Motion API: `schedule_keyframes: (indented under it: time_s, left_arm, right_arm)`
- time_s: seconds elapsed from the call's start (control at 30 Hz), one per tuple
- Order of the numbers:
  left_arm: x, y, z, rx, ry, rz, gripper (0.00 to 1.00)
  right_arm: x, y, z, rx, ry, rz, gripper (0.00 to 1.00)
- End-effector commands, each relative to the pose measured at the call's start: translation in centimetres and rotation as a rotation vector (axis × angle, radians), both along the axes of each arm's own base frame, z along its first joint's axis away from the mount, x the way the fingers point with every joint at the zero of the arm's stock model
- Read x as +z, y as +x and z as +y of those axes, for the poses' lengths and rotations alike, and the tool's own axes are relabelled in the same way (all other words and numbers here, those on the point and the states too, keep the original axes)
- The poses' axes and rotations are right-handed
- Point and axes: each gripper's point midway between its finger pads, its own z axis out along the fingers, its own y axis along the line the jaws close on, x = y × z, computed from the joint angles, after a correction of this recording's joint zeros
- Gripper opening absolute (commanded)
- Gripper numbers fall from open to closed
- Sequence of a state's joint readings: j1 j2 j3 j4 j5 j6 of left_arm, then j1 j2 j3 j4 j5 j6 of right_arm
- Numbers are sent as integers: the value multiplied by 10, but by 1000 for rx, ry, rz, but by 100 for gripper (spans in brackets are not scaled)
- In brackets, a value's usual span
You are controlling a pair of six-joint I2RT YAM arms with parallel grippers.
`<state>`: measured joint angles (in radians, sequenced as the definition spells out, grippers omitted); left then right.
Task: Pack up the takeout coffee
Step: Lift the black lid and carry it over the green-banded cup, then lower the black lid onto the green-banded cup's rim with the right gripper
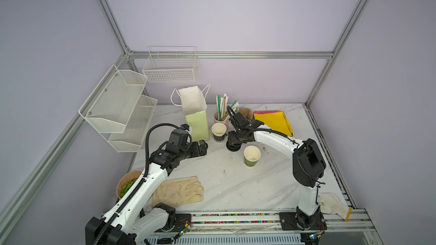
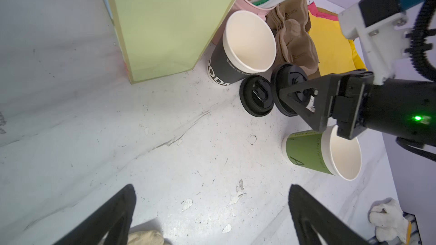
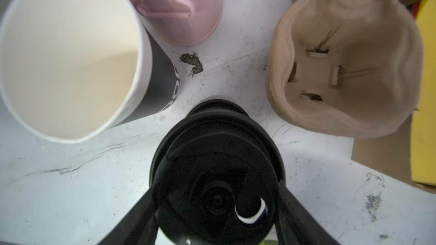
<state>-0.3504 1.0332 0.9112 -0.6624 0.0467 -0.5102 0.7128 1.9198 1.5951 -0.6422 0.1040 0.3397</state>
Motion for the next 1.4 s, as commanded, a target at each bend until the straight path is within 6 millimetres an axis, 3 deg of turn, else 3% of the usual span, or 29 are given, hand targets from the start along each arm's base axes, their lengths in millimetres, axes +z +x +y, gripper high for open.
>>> schedule_keyframes:
  time_s: [0.0, 0.17, 0.43, 0.77, 1.37]
  left_arm:
    - [40, 6, 19, 19, 126, -109, 100]
    - [35, 4, 34, 53, 202, -126, 100]
    - [32, -3, 34, 46, 189, -134, 100]
    - [27, -4, 31, 33, 178, -120, 100]
    - [24, -4, 32, 36, 185, -110, 100]
  right_arm:
    - [42, -8, -11, 3, -1, -52, 63]
    - [63, -26, -23, 15, -17, -50, 63]
    - [76, -63, -59, 6, -65, -26, 63]
    - [54, -98, -78, 15, -46, 42, 63]
    - [22, -100, -80, 6, -63, 70, 62]
